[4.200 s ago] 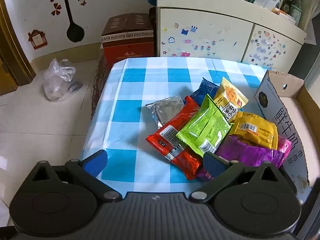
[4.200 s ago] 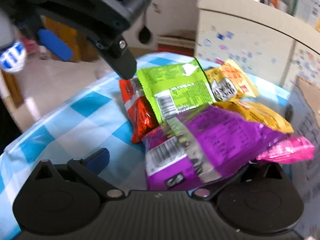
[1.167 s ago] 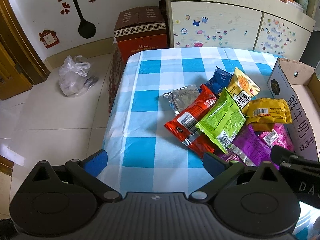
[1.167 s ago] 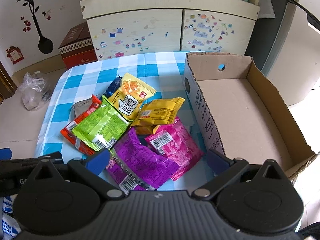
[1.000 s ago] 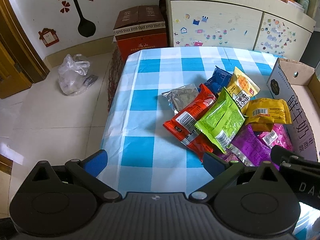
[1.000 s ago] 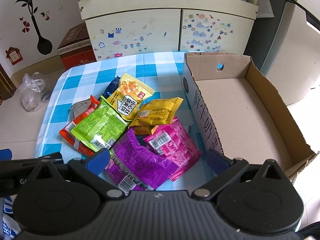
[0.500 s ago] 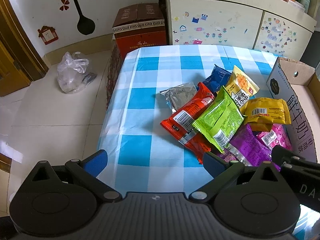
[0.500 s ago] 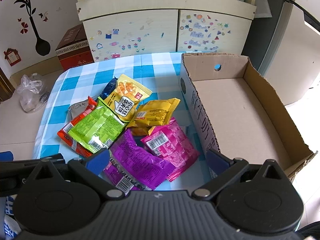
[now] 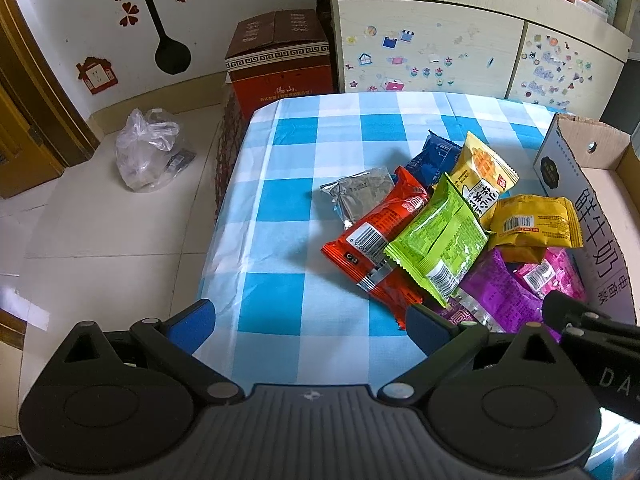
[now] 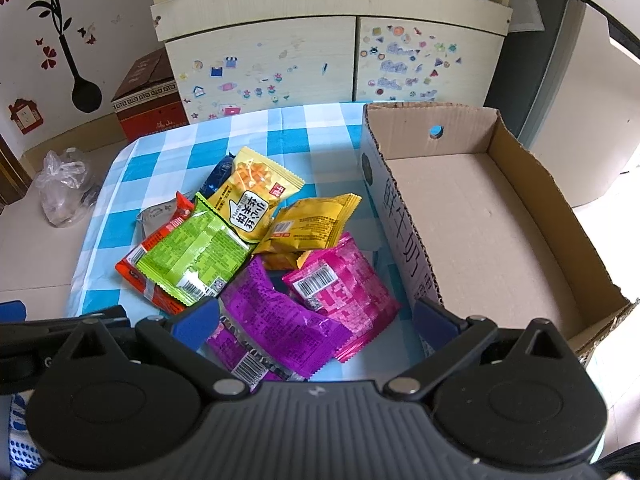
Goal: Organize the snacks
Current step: 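Lower the right gripper onto the purple snack bag and close it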
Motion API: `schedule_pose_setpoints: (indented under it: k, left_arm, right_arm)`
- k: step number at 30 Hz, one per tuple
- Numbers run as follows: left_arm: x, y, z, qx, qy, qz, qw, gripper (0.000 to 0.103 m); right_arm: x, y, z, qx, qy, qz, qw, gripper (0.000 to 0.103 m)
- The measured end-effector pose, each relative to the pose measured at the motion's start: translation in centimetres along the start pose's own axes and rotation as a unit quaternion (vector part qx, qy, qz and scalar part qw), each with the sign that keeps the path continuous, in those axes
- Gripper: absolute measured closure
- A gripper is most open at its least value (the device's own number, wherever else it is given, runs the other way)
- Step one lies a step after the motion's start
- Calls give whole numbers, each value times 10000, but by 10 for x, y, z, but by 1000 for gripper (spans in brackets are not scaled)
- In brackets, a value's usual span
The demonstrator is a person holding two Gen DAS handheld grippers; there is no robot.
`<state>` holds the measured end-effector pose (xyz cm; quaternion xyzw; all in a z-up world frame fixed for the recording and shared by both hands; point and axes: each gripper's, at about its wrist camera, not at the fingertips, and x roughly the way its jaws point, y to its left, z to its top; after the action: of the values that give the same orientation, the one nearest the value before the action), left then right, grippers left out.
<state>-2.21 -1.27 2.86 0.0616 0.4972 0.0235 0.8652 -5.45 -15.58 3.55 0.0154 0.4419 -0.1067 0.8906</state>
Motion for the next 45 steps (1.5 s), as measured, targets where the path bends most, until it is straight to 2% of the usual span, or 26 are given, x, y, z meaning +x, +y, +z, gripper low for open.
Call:
schedule_pose_setpoints:
  k: [5, 8, 12, 19, 23, 25, 26, 29, 34, 36, 41, 45]
  left_arm:
    - [-3, 0, 2, -54, 6, -254, 9997, 0]
    - [-7, 1, 5, -19, 4, -479, 9989, 0]
    - [-17, 7, 16, 11, -121, -874, 9961, 0]
    - [-26, 25, 46, 220, -487, -804, 9953, 0]
    - [-10, 33, 46, -130, -212, -1148, 9931, 0]
    - [1, 33, 42, -251, -94, -1173, 9927, 0]
    - [4, 33, 40, -291, -56, -1187, 9925, 0]
    - [12, 32, 37, -435, 35, -1528, 9873, 0]
    - [14, 23, 34, -305, -147, -1723, 9845, 0]
    - [18, 23, 34, -391, -133, -1827, 9823, 0]
    - [30, 23, 34, -475, -94, -1737, 9836, 0]
    - [34, 20, 36, -477, -106, -1784, 9827, 0]
  right_arm:
    - [-4, -8, 3, 62, -52, 162, 9998, 1]
    - [-9, -16, 5, 139, -80, 448, 9989, 1]
    - [-25, -26, 10, 80, -331, 997, 9944, 1]
    - [-48, -45, 8, -39, -703, 1717, 9826, 1]
    - [-44, -51, 1, 47, -693, 1922, 9789, 1]
    - [-37, -52, -4, 90, -585, 2060, 9768, 1]
    - [-34, -50, -7, 15, -535, 2099, 9763, 1]
    - [-25, -44, -19, -259, -483, 2040, 9774, 1]
    - [-8, -31, -35, -750, -492, 2028, 9751, 3]
    - [0, -25, -38, -914, -499, 2032, 9736, 7]
    - [12, -13, -40, -1255, -744, 1947, 9699, 8]
    - [30, -9, -38, -1169, -760, 1920, 9714, 8]
